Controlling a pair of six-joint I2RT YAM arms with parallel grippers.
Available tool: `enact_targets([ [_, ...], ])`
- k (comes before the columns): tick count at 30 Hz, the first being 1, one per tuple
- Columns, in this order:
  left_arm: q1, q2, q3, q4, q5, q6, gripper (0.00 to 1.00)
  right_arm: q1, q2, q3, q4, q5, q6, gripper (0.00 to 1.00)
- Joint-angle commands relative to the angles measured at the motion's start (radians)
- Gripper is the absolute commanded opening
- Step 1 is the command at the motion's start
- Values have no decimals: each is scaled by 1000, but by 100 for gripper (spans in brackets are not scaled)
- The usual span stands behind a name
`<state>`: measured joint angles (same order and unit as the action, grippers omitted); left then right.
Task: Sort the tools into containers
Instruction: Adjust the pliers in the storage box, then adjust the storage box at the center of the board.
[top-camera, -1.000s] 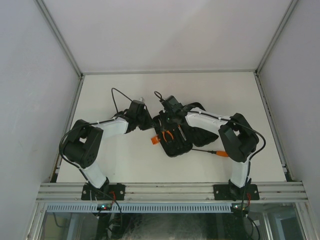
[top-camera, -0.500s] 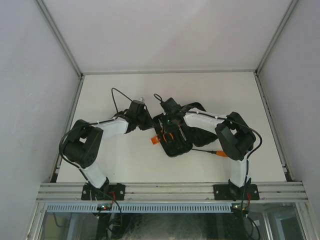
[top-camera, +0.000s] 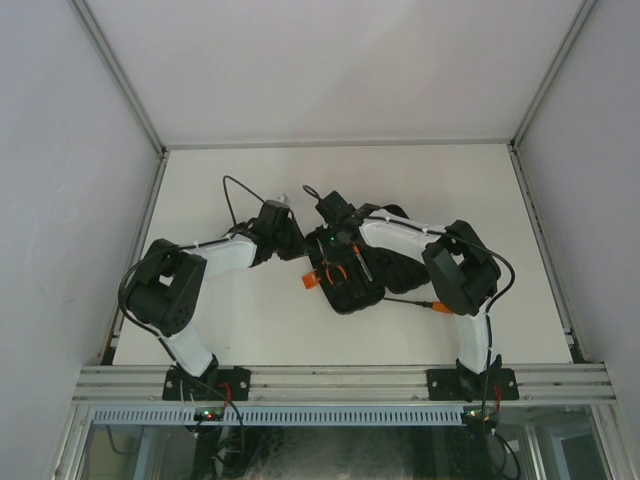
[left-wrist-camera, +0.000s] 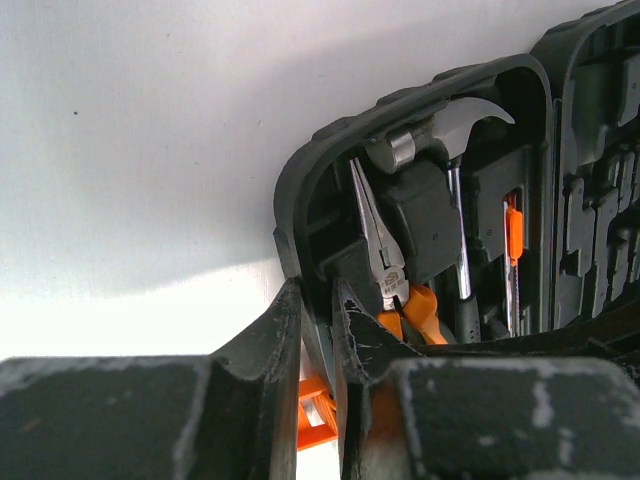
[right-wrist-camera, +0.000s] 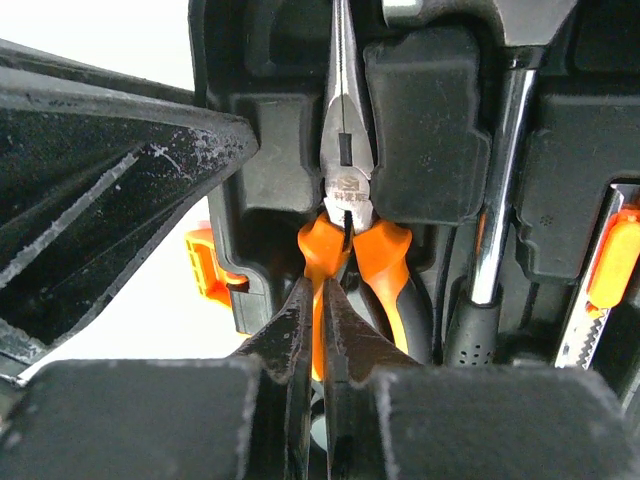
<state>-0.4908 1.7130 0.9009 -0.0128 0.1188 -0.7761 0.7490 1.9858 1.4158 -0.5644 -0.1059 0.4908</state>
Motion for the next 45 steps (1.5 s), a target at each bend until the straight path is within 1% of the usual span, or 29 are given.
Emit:
enact_targets([
  [1, -17, 18, 19, -16, 25, 20, 7, 21, 107, 32, -73, 46, 3, 0],
  [10, -23, 17, 23, -13, 32, 26, 2, 81, 242, 23, -93, 67, 8, 0],
  [17, -25, 19, 21, -7, 37, 23, 0, 111, 286, -20, -66, 78, 24, 0],
  [19, -25, 18, 18, -7, 35, 26, 0, 111, 247, -53, -32, 81, 29, 0],
  [23, -22, 20, 25, -14, 30, 33, 0, 96, 90, -102, 57, 75, 11, 0],
  [27, -9, 26, 40, -29, 29, 46, 0, 67, -52, -98, 121, 9, -19, 0],
  [30, 0, 34, 53, -35, 27, 57, 1, 36, -147, -96, 153, -77, -31, 10],
  [33, 0, 50, 87, -51, 33, 77, 1, 9, -228, -102, 164, -104, -48, 18],
  [35, 27, 65, 114, -74, 36, 98, 2, -9, -272, -112, 162, -113, -62, 22],
  [40, 29, 98, 213, -168, 3, 197, 7, -73, -349, -179, 163, -71, -50, 24],
  [45, 34, 120, 290, -242, -37, 254, 10, -169, -401, -327, 206, -63, 1, 24],
])
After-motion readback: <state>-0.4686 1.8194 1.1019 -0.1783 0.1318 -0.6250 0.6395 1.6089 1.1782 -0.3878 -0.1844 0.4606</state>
